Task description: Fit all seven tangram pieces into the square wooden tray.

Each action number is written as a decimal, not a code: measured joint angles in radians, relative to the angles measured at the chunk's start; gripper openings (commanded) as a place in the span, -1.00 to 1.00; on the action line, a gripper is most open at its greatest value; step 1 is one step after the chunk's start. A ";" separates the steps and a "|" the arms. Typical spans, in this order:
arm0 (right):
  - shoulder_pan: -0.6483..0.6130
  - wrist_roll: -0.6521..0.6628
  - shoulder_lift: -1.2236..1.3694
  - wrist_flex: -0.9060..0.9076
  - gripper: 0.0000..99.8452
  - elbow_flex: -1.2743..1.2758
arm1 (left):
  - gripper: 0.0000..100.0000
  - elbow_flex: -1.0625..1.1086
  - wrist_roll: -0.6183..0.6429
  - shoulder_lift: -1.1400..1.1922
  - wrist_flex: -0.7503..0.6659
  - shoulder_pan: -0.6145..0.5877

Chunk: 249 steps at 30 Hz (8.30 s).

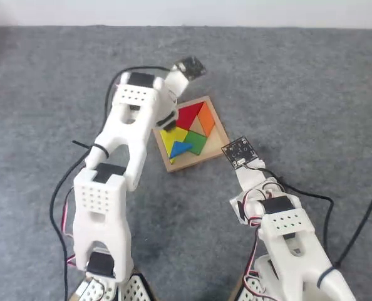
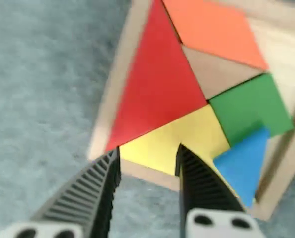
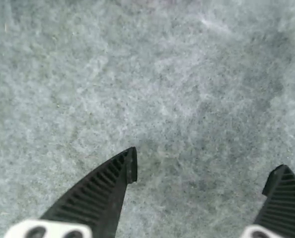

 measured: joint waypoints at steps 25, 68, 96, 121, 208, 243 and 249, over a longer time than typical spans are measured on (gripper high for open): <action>0.000 0.003 0.000 0.000 -0.20 0.000 | -0.69 0.000 0.018 0.034 0.138 0.014; 0.000 0.003 0.000 0.000 -0.20 0.000 | -0.46 0.499 0.790 -0.433 0.147 -0.348; 0.000 0.003 0.000 0.000 -0.20 0.015 | -0.46 0.850 0.698 -0.445 -0.038 -0.405; 0.000 0.003 0.000 0.000 -0.20 0.015 | -0.63 0.784 0.531 -0.374 0.077 -0.180; 0.000 0.003 0.000 0.000 -0.20 0.015 | -0.66 1.313 0.035 -0.848 -0.321 0.315; -0.002 0.038 0.000 0.152 -0.20 -0.135 | -0.52 1.059 0.652 -1.145 -0.233 -0.465; -0.180 0.109 0.017 0.281 -0.19 -0.361 | -0.52 1.137 0.644 -1.109 -0.233 -0.726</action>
